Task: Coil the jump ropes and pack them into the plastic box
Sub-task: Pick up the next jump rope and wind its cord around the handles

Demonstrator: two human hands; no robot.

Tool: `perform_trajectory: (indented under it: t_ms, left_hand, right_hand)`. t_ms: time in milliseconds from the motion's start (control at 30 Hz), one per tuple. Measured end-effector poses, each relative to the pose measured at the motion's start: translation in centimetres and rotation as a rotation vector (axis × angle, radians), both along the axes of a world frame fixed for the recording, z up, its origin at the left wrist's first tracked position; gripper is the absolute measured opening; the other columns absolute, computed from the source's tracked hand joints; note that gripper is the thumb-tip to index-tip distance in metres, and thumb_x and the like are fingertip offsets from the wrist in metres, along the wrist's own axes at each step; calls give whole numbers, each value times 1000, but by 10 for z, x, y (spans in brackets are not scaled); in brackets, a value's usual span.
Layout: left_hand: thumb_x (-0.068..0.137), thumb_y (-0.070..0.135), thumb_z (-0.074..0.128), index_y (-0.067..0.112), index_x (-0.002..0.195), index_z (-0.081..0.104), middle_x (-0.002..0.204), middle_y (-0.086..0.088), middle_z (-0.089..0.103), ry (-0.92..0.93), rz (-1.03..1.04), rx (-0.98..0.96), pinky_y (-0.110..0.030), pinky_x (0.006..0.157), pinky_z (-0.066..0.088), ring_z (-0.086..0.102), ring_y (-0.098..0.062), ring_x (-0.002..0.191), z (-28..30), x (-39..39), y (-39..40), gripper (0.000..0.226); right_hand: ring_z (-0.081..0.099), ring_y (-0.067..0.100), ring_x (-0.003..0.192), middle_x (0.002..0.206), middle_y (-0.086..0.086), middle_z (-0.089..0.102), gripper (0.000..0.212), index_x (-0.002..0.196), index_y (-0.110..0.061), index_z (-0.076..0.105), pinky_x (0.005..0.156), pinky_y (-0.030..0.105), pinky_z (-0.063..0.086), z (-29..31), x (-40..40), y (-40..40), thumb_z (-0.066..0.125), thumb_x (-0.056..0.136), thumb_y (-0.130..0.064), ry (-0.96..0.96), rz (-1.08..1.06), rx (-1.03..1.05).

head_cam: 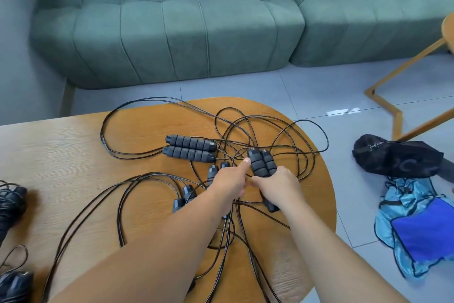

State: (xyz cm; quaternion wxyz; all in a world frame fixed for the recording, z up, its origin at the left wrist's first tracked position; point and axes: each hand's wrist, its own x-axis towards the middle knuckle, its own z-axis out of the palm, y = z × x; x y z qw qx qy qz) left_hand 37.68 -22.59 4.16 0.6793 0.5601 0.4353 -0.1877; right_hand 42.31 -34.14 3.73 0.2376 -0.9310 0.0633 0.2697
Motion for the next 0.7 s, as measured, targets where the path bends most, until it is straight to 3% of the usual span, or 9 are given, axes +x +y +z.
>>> perform_trajectory:
  t_ms: [133, 267, 333, 433, 533, 633, 700]
  left_hand:
    - [97, 54, 49, 12, 123, 63, 115, -6, 72, -86, 87, -360, -46, 97, 51, 65, -24, 112, 34, -11, 9, 51]
    - [97, 61, 39, 15, 127, 65, 118, -9, 71, -126, 2, -518, -46, 95, 51, 67, -26, 109, 68, -36, 35, 60]
    - [95, 65, 38, 18, 131, 63, 125, -10, 68, -132, -34, -570, -49, 100, 48, 65, -28, 115, 80, -51, 49, 65]
    - [93, 69, 35, 18, 135, 60, 135, -12, 62, -132, -71, -591, -54, 109, 40, 57, -32, 126, 97, -75, 71, 71]
    - [95, 69, 32, 20, 137, 57, 139, -11, 59, -145, -112, -582, -55, 109, 39, 55, -33, 128, 115, -100, 93, 69]
    - [97, 61, 35, 16, 130, 62, 129, -13, 65, -165, -86, -547, -50, 103, 45, 64, -32, 113, 139, -126, 112, 62]
    - [96, 56, 39, 9, 117, 65, 104, -14, 72, -199, -43, -528, -40, 82, 55, 70, -29, 87, 154, -142, 126, 58]
  right_hand:
    - [67, 22, 75, 81, 1, 71, 29, 85, -23, 69, 65, 35, 58, 44, -29, 19, 73, 70, -47, 82, -60, 304]
    - [69, 24, 78, 88, 3, 72, 22, 87, -23, 67, 65, 41, 61, 82, -53, 41, 75, 74, -39, 157, -166, 529]
    - [69, 24, 85, 97, 4, 71, 27, 92, -24, 67, 63, 40, 61, 96, -65, 52, 75, 76, -44, 230, -184, 622]
    - [58, 29, 108, 115, 6, 59, 62, 102, -27, 66, 81, 48, 58, 106, -81, 68, 54, 68, -78, 179, -15, 476]
    - [40, 31, 124, 127, 10, 45, 68, 117, -24, 62, 105, 49, 40, 123, -98, 84, 34, 84, -76, 86, 166, 321]
    - [39, 28, 125, 124, 10, 47, 62, 119, -21, 62, 107, 43, 34, 148, -118, 98, 26, 96, -65, 93, 285, 363]
    - [48, 27, 117, 108, 7, 56, 63, 109, -14, 67, 98, 39, 39, 163, -127, 104, 25, 100, -59, 158, 332, 454]
